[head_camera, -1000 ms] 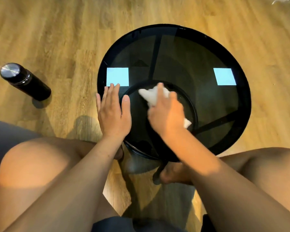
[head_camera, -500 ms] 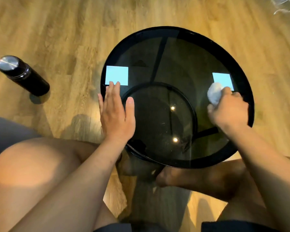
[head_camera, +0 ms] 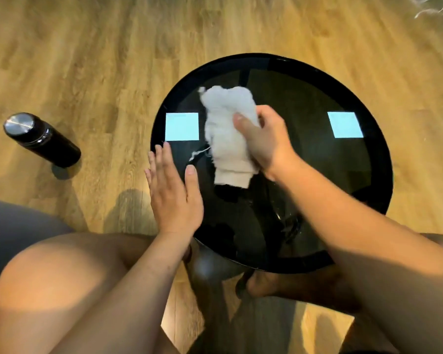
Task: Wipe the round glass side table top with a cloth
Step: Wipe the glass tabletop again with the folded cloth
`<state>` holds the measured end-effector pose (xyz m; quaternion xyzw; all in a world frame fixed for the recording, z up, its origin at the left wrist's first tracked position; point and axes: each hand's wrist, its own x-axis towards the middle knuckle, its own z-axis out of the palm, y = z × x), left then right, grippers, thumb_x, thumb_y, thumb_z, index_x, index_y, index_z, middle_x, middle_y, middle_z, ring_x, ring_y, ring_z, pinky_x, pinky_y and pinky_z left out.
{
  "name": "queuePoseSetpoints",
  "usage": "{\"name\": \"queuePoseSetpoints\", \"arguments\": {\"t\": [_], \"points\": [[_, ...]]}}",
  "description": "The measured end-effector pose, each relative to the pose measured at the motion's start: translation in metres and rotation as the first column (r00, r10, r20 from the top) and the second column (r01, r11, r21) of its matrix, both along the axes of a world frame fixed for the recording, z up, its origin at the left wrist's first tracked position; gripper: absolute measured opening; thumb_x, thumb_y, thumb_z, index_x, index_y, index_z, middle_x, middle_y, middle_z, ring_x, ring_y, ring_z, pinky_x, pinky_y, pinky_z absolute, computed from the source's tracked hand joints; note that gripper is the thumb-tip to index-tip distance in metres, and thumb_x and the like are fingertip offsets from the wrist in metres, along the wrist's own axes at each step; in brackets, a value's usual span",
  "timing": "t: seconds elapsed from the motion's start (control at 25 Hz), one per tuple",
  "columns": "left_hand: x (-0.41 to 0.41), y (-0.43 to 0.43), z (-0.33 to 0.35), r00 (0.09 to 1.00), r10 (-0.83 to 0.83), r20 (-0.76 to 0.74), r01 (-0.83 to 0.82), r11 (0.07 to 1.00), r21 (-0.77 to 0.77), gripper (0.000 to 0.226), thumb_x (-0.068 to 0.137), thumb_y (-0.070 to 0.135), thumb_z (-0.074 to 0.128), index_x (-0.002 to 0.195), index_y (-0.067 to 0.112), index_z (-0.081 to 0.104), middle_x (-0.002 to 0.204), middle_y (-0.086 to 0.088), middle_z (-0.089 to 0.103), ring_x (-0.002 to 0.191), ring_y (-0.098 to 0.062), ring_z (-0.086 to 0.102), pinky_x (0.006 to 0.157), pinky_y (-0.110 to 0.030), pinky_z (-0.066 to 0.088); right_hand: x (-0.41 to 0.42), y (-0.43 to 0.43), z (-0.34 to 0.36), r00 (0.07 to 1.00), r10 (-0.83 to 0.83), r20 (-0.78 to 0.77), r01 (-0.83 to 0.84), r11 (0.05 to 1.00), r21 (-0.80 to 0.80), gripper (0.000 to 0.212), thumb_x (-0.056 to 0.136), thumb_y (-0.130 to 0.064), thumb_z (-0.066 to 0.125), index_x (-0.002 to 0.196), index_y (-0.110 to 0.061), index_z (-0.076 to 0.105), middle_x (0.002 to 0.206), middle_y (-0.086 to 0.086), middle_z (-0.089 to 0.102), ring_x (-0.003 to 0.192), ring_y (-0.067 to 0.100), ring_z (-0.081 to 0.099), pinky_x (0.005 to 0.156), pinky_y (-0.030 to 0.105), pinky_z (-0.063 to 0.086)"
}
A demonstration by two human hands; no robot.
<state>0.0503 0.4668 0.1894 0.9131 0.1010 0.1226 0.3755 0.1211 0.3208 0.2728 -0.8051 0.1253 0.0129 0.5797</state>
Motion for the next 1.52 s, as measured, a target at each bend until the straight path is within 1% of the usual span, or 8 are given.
{"name": "queuePoseSetpoints", "arguments": {"t": [0.16,0.28,0.56,0.8,0.92,1.16,1.4,1.52], "points": [[0.001,0.003,-0.003,0.999,-0.006,-0.032,0.009,0.997,0.074,0.064,0.099,0.047,0.023,0.155,0.016,0.017,0.165,-0.008,0.016,0.154,-0.022,0.005,0.125,-0.046,0.005,0.015,-0.2,0.017,0.979,-0.203,-0.016,0.112,0.598,-0.794,0.045,0.086,-0.061,0.058,0.111,-0.024,0.052,0.092,0.005,0.061,0.08,0.031,0.06,0.073,0.038,0.047],[0.0,0.001,-0.002,0.999,-0.019,-0.038,0.022,0.997,0.079,0.065,0.098,0.048,0.022,0.155,0.017,0.019,0.165,-0.008,0.016,0.154,-0.02,0.005,0.125,-0.044,0.002,0.009,-0.206,0.009,0.927,-0.275,-0.255,-0.16,0.325,-0.932,0.035,0.09,-0.036,0.056,0.116,-0.013,0.055,0.103,0.029,0.06,0.093,0.049,0.06,0.083,0.047,0.051],[0.001,0.001,0.001,0.999,-0.027,-0.04,0.03,0.997,0.07,0.068,0.097,0.048,0.02,0.155,0.013,0.02,0.164,-0.01,0.017,0.154,-0.023,0.005,0.124,-0.044,0.002,0.031,0.054,-0.021,0.98,0.181,-0.077,-0.175,0.624,-0.761,0.028,0.09,-0.022,0.055,0.118,-0.018,0.052,0.116,0.013,0.059,0.107,0.035,0.056,0.082,0.039,0.045],[-0.001,0.0,0.002,1.0,0.002,-0.012,-0.001,0.999,0.051,0.071,0.096,0.047,0.028,0.157,0.013,0.01,0.164,-0.015,0.016,0.153,-0.03,0.007,0.124,-0.045,0.003,0.043,0.061,-0.015,0.966,0.244,-0.091,-0.208,0.934,0.292,0.012,0.088,-0.025,0.07,0.094,-0.018,0.062,0.091,0.005,0.068,0.085,0.021,0.064,0.081,0.042,0.054],[-0.002,0.0,0.002,1.0,-0.013,-0.021,0.015,0.995,0.101,0.071,0.097,0.046,0.034,0.156,0.014,0.013,0.164,-0.014,0.016,0.154,-0.027,0.005,0.124,-0.046,0.003,0.054,-0.069,0.0,0.99,-0.132,0.058,0.136,0.987,-0.082,0.012,0.085,-0.029,0.068,0.091,-0.021,0.06,0.087,-0.001,0.067,0.08,0.015,0.063,0.079,0.04,0.054],[-0.001,0.001,0.001,0.998,-0.014,-0.065,0.024,0.987,0.157,0.069,0.096,0.05,0.031,0.155,0.017,0.016,0.165,-0.011,0.016,0.154,-0.022,0.003,0.125,-0.044,0.002,0.063,-0.222,-0.013,0.97,-0.243,0.023,0.137,0.466,-0.874,0.045,0.081,-0.041,0.048,0.117,-0.015,0.056,0.113,0.024,0.063,0.1,0.046,0.062,0.086,0.052,0.053],[0.001,0.001,0.0,0.999,-0.019,-0.045,0.026,0.989,0.148,0.068,0.096,0.047,0.035,0.154,0.015,0.022,0.163,-0.012,0.021,0.154,-0.024,0.007,0.125,-0.045,0.004,0.079,0.017,-0.044,0.997,0.073,-0.003,-0.054,0.711,-0.701,0.032,0.09,-0.034,0.057,0.121,-0.025,0.056,0.122,0.01,0.058,0.109,0.036,0.059,0.086,0.037,0.042],[-0.001,-0.001,0.005,0.999,0.013,-0.044,-0.009,0.996,0.092,0.075,0.093,0.049,0.035,0.154,0.01,0.018,0.162,-0.017,0.022,0.153,-0.03,0.011,0.124,-0.049,0.008,0.057,0.112,-0.033,0.902,0.421,-0.097,-0.432,0.875,-0.217,0.03,0.089,-0.034,0.066,0.116,-0.02,0.062,0.105,0.002,0.066,0.098,0.023,0.06,0.073,0.03,0.04]]}}
